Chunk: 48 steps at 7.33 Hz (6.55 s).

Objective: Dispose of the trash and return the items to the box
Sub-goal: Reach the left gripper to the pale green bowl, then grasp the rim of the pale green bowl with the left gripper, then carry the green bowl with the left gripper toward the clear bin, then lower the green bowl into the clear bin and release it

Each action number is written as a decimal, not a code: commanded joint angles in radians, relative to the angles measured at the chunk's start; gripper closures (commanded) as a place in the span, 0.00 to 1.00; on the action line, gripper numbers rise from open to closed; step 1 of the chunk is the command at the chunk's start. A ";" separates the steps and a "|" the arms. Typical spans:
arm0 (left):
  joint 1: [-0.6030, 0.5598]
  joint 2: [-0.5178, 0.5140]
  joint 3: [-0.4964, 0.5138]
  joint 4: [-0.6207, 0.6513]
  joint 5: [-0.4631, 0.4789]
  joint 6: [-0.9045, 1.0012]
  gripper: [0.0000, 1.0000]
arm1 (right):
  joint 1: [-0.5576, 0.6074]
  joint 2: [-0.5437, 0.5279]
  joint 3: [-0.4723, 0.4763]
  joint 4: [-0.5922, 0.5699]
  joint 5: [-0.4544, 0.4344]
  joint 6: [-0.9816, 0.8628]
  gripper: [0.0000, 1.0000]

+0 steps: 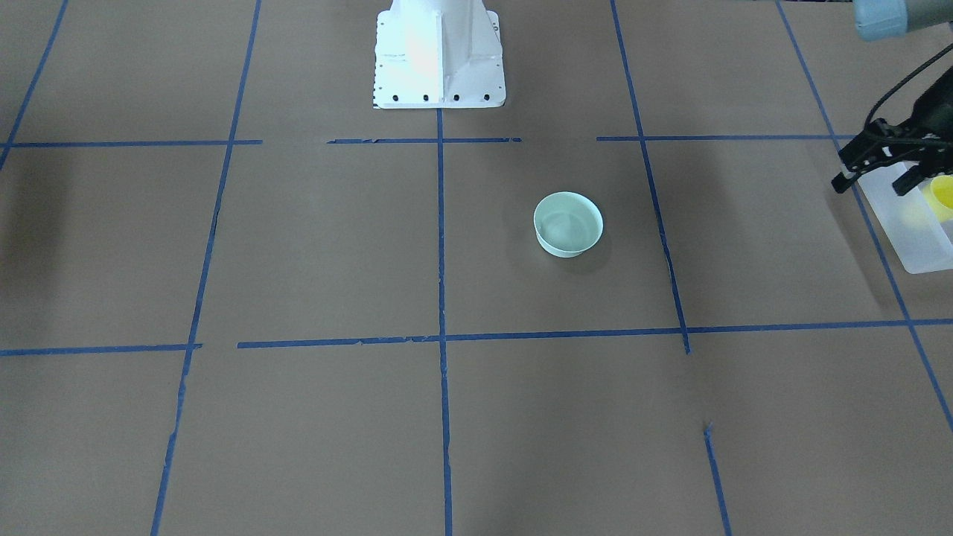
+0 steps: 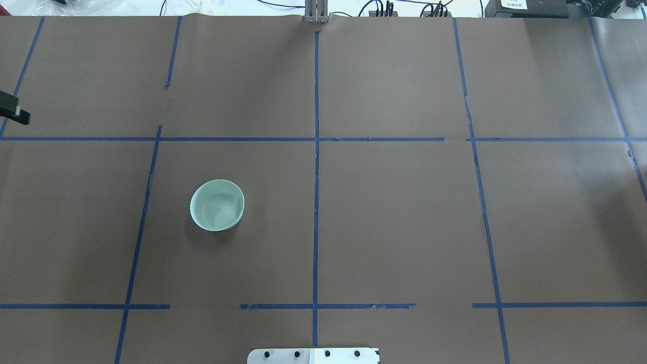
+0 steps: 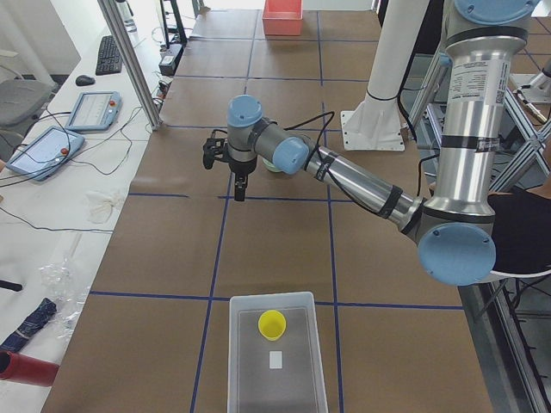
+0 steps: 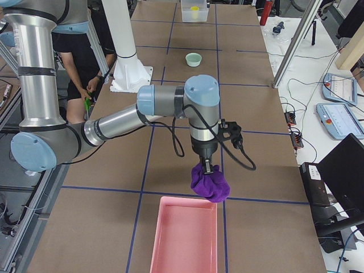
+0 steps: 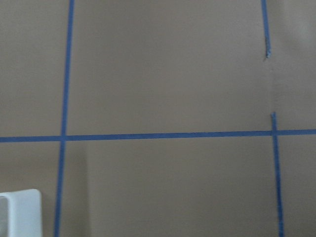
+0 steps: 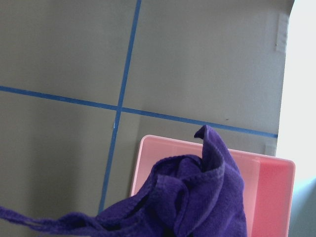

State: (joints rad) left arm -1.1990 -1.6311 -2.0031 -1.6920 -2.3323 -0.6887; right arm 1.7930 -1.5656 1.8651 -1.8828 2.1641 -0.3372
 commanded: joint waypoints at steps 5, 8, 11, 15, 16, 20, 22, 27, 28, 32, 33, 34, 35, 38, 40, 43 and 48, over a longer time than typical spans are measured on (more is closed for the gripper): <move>0.402 -0.110 0.010 -0.242 0.207 -0.529 0.00 | 0.008 -0.132 -0.345 0.423 0.154 0.006 0.00; 0.558 -0.159 0.020 -0.236 0.316 -0.673 0.00 | 0.003 -0.159 -0.261 0.426 0.164 0.012 0.00; 0.644 -0.222 0.162 -0.233 0.455 -0.721 0.00 | -0.071 -0.160 -0.146 0.423 0.201 0.281 0.00; 0.654 -0.225 0.242 -0.235 0.484 -0.723 0.10 | -0.167 -0.162 -0.075 0.422 0.287 0.417 0.00; 0.654 -0.224 0.241 -0.235 0.484 -0.723 0.21 | -0.184 -0.162 -0.070 0.421 0.286 0.420 0.00; 0.653 -0.222 0.225 -0.232 0.478 -0.723 1.00 | -0.193 -0.163 -0.070 0.422 0.273 0.422 0.00; 0.641 -0.211 0.163 -0.227 0.473 -0.721 1.00 | -0.193 -0.162 -0.073 0.427 0.267 0.417 0.00; 0.354 -0.165 0.006 -0.041 0.331 -0.415 1.00 | -0.223 -0.153 -0.109 0.423 0.257 0.431 0.00; 0.299 -0.130 0.009 -0.040 0.305 -0.323 1.00 | -0.256 -0.128 -0.109 0.429 0.257 0.514 0.00; 0.060 -0.018 0.070 -0.040 0.297 0.114 1.00 | -0.281 -0.113 -0.103 0.435 0.263 0.572 0.00; -0.005 0.006 0.108 -0.043 0.297 0.223 1.00 | -0.281 -0.113 -0.103 0.435 0.263 0.570 0.00; -0.086 0.028 0.163 -0.049 0.298 0.377 1.00 | -0.282 -0.113 -0.101 0.436 0.263 0.570 0.00; -0.181 0.055 0.205 -0.052 0.306 0.531 1.00 | -0.282 -0.113 -0.099 0.436 0.263 0.570 0.00; -0.356 0.150 0.309 -0.060 0.315 0.792 1.00 | -0.282 -0.113 -0.098 0.438 0.263 0.570 0.00; -0.375 0.197 0.461 -0.231 0.353 0.856 1.00 | -0.284 -0.113 -0.096 0.438 0.263 0.570 0.00; -0.416 0.217 0.592 -0.365 0.355 0.929 1.00 | -0.284 -0.111 -0.090 0.438 0.263 0.570 0.00; -0.436 0.260 0.593 -0.411 0.407 0.948 0.00 | -0.287 -0.100 -0.089 0.438 0.263 0.572 0.00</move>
State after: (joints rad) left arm -1.6272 -1.3750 -1.4099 -2.1014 -1.9268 0.2584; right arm 1.5068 -1.6722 1.7758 -1.4450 2.4268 0.2335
